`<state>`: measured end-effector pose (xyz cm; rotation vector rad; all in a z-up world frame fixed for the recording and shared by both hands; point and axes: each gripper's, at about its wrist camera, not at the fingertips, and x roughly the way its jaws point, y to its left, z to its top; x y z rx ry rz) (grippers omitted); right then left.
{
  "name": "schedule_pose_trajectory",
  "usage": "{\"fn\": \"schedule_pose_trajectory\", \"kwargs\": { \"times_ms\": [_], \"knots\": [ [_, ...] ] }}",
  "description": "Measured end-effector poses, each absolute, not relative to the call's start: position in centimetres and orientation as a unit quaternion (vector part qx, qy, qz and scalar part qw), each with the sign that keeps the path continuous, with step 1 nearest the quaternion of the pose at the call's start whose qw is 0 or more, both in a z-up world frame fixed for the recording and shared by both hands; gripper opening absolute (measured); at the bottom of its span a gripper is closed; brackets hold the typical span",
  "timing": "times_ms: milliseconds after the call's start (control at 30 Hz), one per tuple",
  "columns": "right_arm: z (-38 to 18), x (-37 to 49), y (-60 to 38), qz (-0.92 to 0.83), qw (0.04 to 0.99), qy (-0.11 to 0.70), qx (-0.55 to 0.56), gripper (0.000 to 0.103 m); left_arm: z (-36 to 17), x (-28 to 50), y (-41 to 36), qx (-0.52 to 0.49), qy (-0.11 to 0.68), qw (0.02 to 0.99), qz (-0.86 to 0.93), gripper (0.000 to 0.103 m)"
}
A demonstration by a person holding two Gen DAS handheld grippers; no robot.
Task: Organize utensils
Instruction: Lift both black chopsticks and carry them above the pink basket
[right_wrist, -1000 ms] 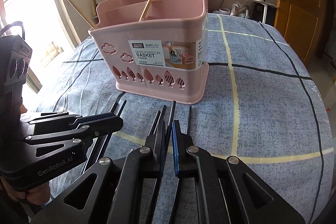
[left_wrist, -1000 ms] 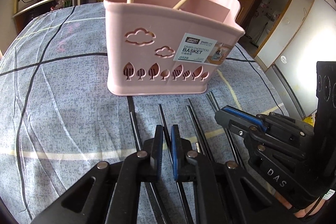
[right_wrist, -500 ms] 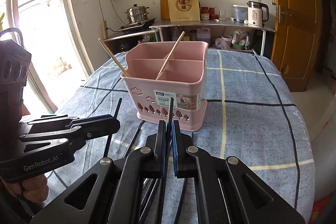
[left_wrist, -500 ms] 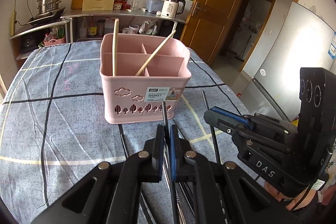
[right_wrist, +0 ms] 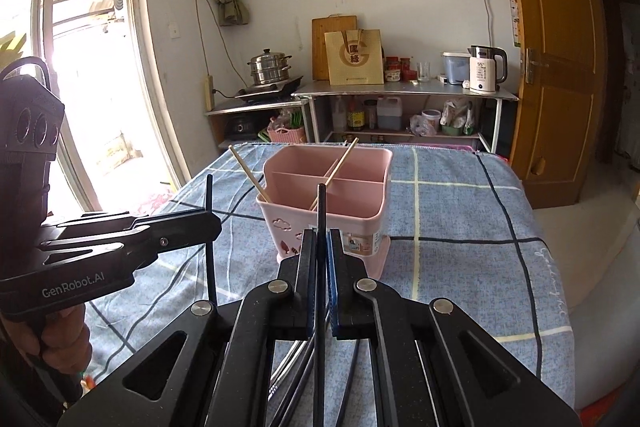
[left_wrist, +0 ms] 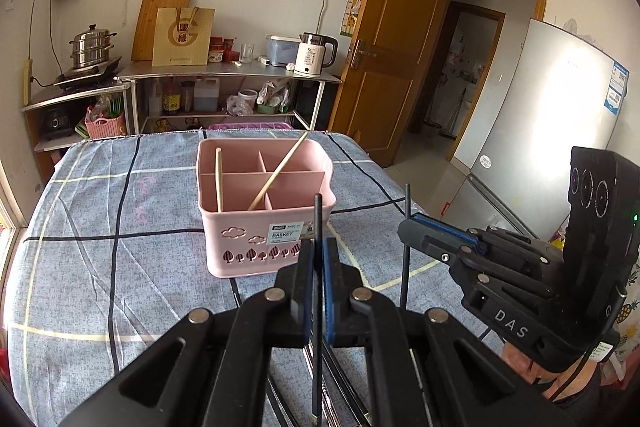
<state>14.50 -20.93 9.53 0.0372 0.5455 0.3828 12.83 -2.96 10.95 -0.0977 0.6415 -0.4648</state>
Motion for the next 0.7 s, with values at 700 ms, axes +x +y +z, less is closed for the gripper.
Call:
{"fn": "schedule_pose_trajectory", "kwargs": {
  "times_ms": [700],
  "knots": [
    [11.9,13.9,-21.5,0.186,0.955,0.233,0.004,0.005,13.3,13.0,-2.3,-0.035,0.295,0.927,-0.228,0.005]
  ]
}}
